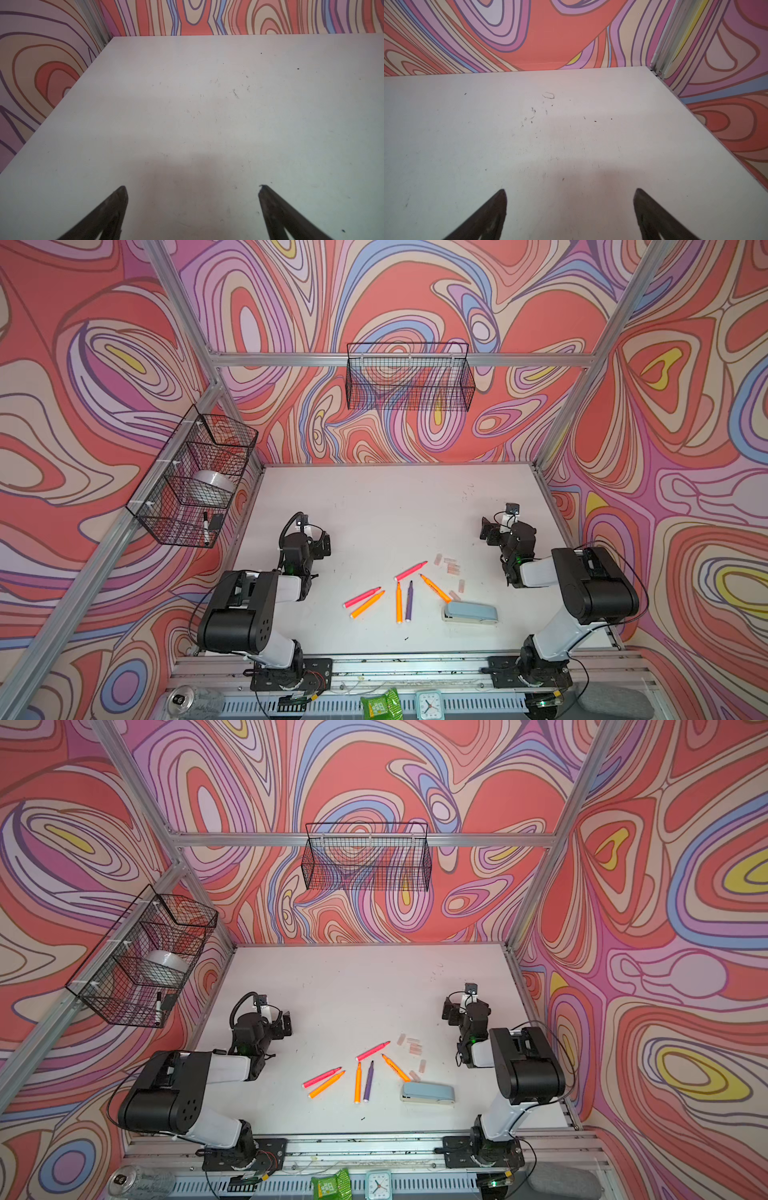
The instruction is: Insert the pens into the pen caps
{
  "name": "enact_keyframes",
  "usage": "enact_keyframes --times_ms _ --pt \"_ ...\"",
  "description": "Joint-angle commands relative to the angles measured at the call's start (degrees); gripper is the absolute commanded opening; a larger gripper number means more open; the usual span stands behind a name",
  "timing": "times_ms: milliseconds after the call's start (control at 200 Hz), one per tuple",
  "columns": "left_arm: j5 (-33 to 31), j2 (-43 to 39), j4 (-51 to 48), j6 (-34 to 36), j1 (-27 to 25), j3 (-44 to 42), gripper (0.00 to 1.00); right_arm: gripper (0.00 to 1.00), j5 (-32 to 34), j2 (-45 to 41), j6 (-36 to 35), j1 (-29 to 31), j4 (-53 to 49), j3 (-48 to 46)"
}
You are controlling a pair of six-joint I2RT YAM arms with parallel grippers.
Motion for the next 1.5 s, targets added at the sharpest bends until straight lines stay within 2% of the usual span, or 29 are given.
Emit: enact_keyframes --times_ms 0,806,906,996,1081,1172,1247,1352,1402,1467,1497 --pt "-0.6 0.7 3.2 1.4 0.5 1.0 1.0 0.98 -0.9 0.7 0.6 -0.5 1.3 0.7" --pt "-0.7 0.6 3.2 1.2 0.5 0.9 1.0 0.98 -0.9 0.7 0.7 -0.5 1.5 0.5" --pt "0.0 0.4 3.7 1.4 0.5 0.6 1.0 0.98 -3.3 -0.4 -0.4 -0.4 4.3 -1.2" --pt "2.9 -2.9 0.8 2.7 0.3 0.5 1.0 0.99 3.8 -6.0 0.6 0.8 3.6 -3.4" --pt "-1.4 -8.1 -10.6 1.3 -0.1 4.1 1.0 0.98 8.5 -11.7 1.9 1.4 1.6 -5.2" --pt "-3.4 -13.0 -19.4 -0.5 -0.4 8.0 1.0 0.99 8.9 -20.3 6.5 1.5 -7.3 -5.0" --pt "-3.6 -18.8 -22.0 -6.7 -0.5 8.3 1.0 0.98 6.9 -28.9 14.3 1.5 -23.3 -1.1" --pt "-2.5 -27.5 -28.3 -14.5 -0.6 10.1 1.0 0.98 -1.7 -38.3 20.4 1.5 -42.9 8.2" --pt "0.8 -32.0 -36.3 -17.1 -0.6 13.4 1.0 0.98 -3.7 -40.9 26.2 1.5 -52.7 13.0" --pt "10.8 -35.6 -43.5 -16.1 -0.6 16.9 1.0 0.98 -8.0 -42.5 30.0 1.5 -60.7 17.1" --pt "14.5 -36.8 -45.6 -15.6 -0.5 17.8 1.0 0.99 -8.0 -42.7 32.3 1.5 -64.2 18.5"
